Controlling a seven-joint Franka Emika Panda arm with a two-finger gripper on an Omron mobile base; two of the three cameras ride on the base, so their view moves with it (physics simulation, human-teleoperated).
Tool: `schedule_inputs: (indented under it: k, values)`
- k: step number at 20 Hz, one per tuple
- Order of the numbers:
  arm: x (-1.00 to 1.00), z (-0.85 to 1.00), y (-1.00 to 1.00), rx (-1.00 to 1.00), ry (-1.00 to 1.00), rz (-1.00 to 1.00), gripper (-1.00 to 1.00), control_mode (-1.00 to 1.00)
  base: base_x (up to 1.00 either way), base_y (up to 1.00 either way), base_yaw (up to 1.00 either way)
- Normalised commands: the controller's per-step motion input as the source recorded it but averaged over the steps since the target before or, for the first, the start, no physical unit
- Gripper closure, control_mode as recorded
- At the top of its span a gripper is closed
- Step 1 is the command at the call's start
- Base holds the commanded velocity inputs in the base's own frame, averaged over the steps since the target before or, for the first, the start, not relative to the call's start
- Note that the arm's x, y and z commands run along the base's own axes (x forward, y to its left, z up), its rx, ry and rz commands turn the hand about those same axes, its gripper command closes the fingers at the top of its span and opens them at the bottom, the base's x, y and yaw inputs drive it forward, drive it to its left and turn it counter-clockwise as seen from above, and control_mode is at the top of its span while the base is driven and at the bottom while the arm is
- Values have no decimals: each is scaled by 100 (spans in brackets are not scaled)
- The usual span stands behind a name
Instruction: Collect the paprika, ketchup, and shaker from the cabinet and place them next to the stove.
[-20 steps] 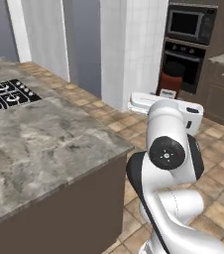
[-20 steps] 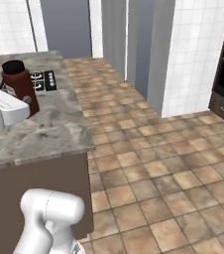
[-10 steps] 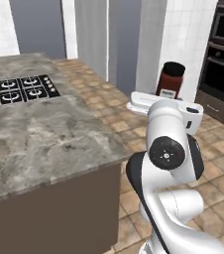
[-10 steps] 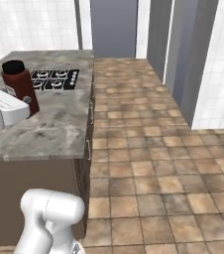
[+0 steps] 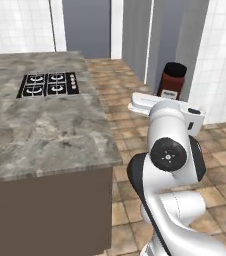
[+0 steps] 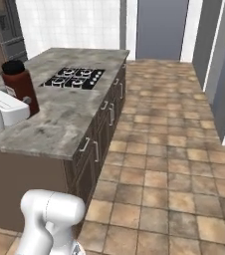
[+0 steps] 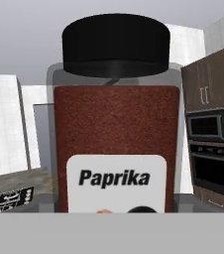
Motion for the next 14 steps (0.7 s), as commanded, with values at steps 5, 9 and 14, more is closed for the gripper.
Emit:
schedule_inputs:
  k: [5, 9, 14]
  values:
    - [0, 0, 0, 0, 0, 0, 100, 100, 37, -69, 41]
    - [0, 0, 0, 0, 0, 0, 100, 100, 38, -74, 39]
    - [0, 0, 0, 0, 0, 0, 100, 100, 38, -76, 38]
